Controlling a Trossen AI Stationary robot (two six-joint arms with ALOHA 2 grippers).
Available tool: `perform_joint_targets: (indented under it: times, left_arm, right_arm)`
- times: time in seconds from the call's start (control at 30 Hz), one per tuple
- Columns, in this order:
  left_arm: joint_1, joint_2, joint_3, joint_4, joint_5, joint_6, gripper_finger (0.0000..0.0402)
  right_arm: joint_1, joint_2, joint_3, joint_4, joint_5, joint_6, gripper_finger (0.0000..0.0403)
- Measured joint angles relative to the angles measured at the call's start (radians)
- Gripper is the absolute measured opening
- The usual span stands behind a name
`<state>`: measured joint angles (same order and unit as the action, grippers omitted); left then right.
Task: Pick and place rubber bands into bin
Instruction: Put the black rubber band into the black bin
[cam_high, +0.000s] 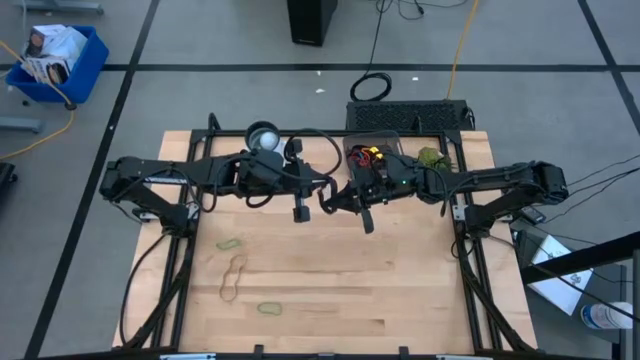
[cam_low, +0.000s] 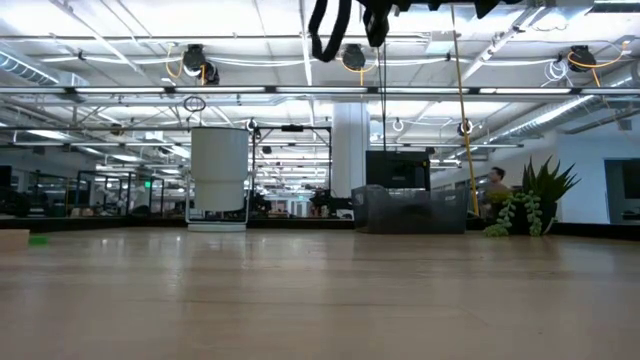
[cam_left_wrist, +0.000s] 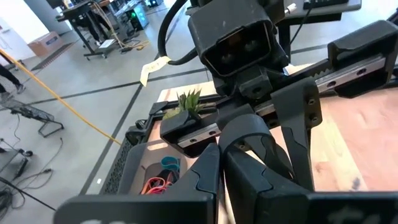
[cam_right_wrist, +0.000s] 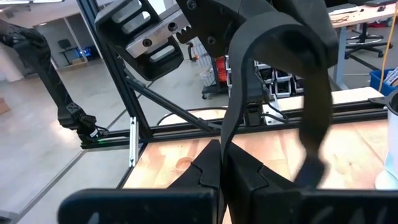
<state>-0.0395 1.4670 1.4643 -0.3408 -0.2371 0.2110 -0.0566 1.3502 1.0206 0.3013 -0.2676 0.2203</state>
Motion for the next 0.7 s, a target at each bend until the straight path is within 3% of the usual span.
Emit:
perform_joint_targets:
  times: [0.57,0.7]
  left_arm:
    - [0.0,0.0,0.0,-0.005,0.0,-0.036,0.0031]
    - [0.0,0.0,0.0,-0.008,0.0,-0.036,0.0053]
  right_arm:
    - [0.0,0.0,0.0,0.0,0.0,0.0,0.0]
    - [0.0,0.0,0.0,0.0,0.0,0.0,0.0]
